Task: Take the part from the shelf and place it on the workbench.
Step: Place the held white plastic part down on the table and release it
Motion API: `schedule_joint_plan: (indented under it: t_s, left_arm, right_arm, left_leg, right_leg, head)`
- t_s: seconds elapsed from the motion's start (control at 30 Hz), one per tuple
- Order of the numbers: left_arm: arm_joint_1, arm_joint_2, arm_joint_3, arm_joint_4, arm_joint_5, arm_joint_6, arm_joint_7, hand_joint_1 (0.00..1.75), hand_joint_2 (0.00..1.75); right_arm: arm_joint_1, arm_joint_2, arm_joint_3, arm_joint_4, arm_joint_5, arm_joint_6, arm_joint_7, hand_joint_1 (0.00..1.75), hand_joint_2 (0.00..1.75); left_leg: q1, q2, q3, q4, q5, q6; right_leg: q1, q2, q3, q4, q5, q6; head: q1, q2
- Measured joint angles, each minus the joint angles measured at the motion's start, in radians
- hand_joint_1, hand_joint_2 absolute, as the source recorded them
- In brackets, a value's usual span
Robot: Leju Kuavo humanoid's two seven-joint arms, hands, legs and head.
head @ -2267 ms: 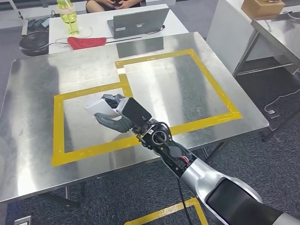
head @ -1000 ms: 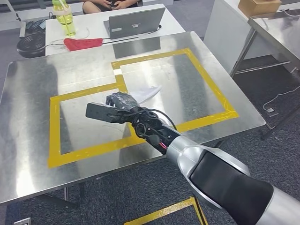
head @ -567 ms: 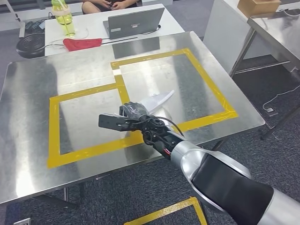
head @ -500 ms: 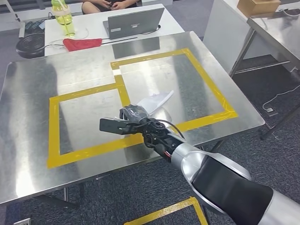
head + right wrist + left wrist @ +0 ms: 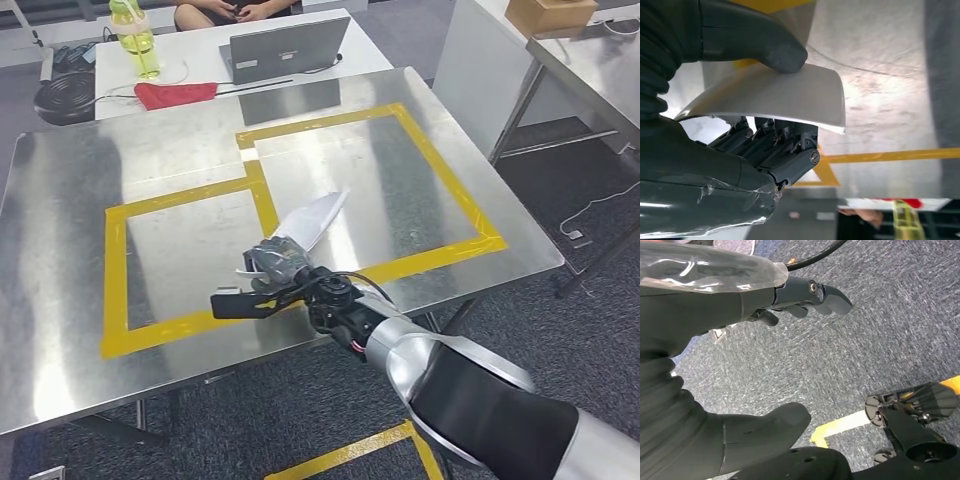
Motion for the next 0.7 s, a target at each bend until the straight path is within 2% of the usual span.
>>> schedule_joint_plan:
  t_s: [0.23, 0.5, 0.7]
  left_arm:
    - [-0.003, 0.000, 0.000, 0.000, 0.004, 0.007, 0.005, 0.00, 1.75]
    - [0.010, 0.001, 0.000, 0.000, 0.027, 0.016, 0.004, 0.00, 1.75]
    - [0.016, 0.002, 0.000, 0.000, 0.029, 0.020, 0.003, 0.00, 1.75]
  right_arm:
    - [0.007, 0.049, 0.054, -0.038, 0.045, 0.004, -0.029, 1.47, 1.75]
    - [0.016, 0.077, 0.161, -0.154, -0.091, 0.032, -0.018, 1.47, 1.75]
    - [0.015, 0.081, 0.222, -0.212, -0.120, 0.031, -0.016, 1.47, 1.75]
  left_leg:
    - [0.000, 0.000, 0.000, -0.001, 0.000, 0.000]
    - [0.000, 0.000, 0.000, -0.001, 0.000, 0.000]
    - [0.000, -0.001, 0.000, -0.001, 0.000, 0.000]
  right_leg:
    - [0.000, 0.000, 0.000, 0.000, 0.000, 0.000]
    - [0.000, 0.000, 0.000, 0.000, -0.001, -0.001]
    - [0.000, -0.001, 0.000, 0.000, -0.001, -0.002]
  head:
    - [0.000, 0.000]
    - [0.000, 0.000]
    - [0.000, 0.000]
